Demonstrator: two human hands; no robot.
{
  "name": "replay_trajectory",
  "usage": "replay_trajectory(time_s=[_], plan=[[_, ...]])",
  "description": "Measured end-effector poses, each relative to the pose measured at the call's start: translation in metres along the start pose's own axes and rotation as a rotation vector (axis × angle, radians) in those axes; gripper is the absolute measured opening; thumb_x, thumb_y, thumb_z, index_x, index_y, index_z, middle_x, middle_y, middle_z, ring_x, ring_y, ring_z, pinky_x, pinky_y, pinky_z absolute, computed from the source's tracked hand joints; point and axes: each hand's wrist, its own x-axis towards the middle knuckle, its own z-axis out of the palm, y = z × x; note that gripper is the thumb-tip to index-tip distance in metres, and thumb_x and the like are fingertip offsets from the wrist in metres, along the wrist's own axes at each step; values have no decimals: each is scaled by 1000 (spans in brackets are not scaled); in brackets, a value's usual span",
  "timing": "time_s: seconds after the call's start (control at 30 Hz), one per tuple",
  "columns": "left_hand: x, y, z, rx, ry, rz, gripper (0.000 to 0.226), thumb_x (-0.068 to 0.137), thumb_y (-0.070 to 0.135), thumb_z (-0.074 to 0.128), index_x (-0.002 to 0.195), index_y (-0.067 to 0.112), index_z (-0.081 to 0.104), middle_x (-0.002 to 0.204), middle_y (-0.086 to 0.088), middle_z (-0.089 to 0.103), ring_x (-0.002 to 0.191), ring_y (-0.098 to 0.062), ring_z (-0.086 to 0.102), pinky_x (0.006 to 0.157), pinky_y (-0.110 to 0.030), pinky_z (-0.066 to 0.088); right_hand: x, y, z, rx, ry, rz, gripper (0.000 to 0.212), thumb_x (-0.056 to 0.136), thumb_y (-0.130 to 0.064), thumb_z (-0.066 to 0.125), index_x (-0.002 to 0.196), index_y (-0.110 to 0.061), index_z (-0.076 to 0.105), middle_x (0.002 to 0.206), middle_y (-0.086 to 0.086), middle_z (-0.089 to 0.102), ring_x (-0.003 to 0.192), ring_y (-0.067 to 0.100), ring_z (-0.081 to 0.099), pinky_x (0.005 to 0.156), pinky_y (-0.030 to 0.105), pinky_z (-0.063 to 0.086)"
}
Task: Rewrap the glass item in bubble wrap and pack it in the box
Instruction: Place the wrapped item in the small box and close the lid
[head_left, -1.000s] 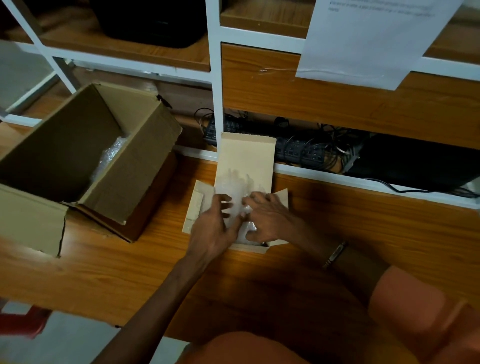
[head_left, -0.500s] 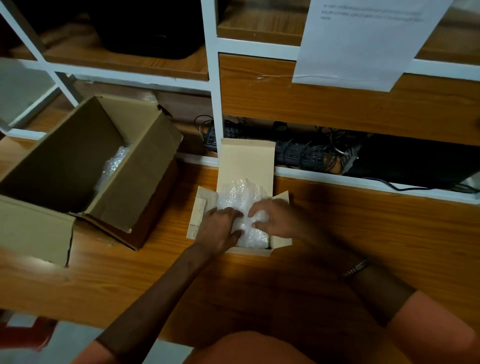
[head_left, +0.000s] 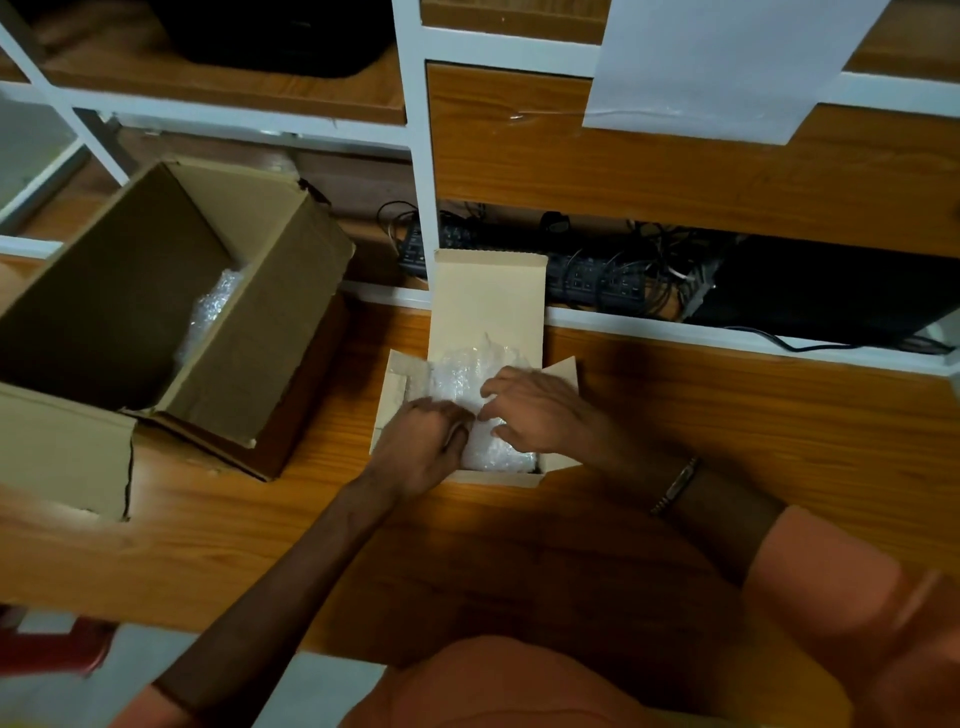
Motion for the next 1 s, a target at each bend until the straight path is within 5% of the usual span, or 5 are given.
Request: replay_trajectory(time_s=[0.23,0.4,0.5,0.7,1.0], plan=[[-7,-19,6,56,-75,-3,33,95,56,56,107,40,83,119,11,75,122,-16,62,106,-48,46,12,16,-5,260,-210,68,34,104,-43,60,129,-26,77,149,0,63,140,22,51,116,35,36],[1,-8,12,108,-58,-80,29,87,60,71,98,36,82,115,6,76,115,-25,65,104,-46,46,20,20,-4,247,-199,158,53,85,-62,78,125,-29,73,127,-3,74,121,21,63,98,37,50],[8,1,19,162,-62,-171,52,82,59,81,119,26,69,123,-1,69,117,-26,61,103,-42,46,21,2,5,155,-51,226,69,75,-56,88,126,-22,55,111,2,70,104,26,65,76,36,49],[20,-4,24,201,-125,-268,123,77,72,78,170,23,16,175,-15,16,155,-40,25,123,-58,35,17,-17,20,62,40,374,90,77,-53,85,147,-11,48,143,9,46,125,32,56,99,50,54],[34,-20,13,352,-123,-154,114,63,82,79,154,20,50,153,-10,54,140,-38,45,109,-53,37,23,6,29,34,-88,330,98,65,-76,76,148,-29,53,145,-9,57,135,25,37,100,49,36]])
